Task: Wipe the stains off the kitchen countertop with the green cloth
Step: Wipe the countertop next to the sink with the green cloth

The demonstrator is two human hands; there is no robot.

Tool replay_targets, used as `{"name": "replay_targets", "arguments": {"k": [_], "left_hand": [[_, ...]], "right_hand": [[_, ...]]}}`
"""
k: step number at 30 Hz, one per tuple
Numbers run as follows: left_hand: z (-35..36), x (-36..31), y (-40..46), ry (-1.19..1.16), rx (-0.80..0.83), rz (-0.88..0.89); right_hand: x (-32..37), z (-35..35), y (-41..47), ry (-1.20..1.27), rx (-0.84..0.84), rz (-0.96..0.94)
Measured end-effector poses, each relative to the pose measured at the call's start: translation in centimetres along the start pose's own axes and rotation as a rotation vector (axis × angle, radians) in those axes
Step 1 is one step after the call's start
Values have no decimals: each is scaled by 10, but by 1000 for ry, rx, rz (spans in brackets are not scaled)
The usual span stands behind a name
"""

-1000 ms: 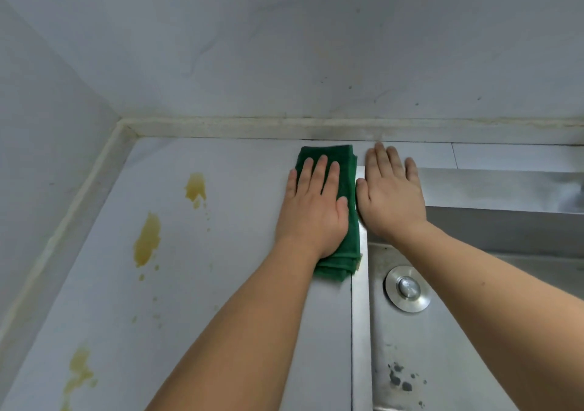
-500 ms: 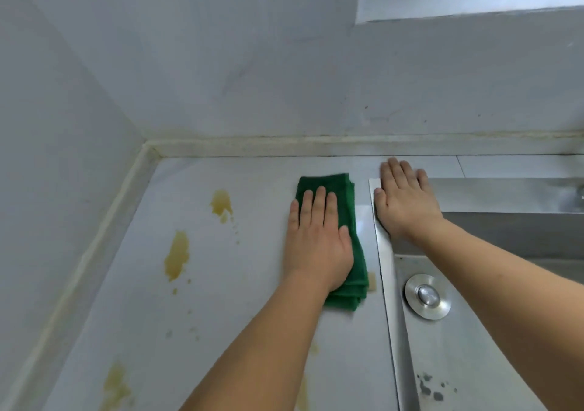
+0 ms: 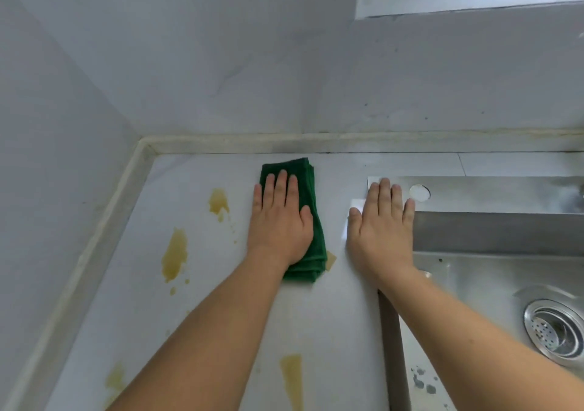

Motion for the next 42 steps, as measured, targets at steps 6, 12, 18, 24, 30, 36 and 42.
{"name": "replay_targets", "arguments": {"k": [6,12,18,24,30,36,42], "left_hand": [[-1,-4,49,47,-25,76],[4,5,-55,-28,18,81],[8,7,-117,-92,40,83],[0,7,-33,-80,12,96],[-2,-7,45,-21,5,142],[0,-3,-16,-100,39,107],[7,25,-124,-116,71,83]], "right_hand": [[-2,2,2,27,-58,-1],[-1,-3,1,16,-4,5],[1,-7,-2,26,9,4],[-1,-2,0,12,-3,7],[-1,2,2,-10,-7,5],[0,-4,1,-9,10,13],[4,-8,-4,-4,23,29]]}}
Point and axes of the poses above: each hand's wrist, its own y-axis towards the middle knuckle, its own z-axis out of the palm, x = y × z, the point moved 2 cm from there along y, towards the middle knuckle, and after that the axes turned 2 degrees about y, right-handed, at the moved point
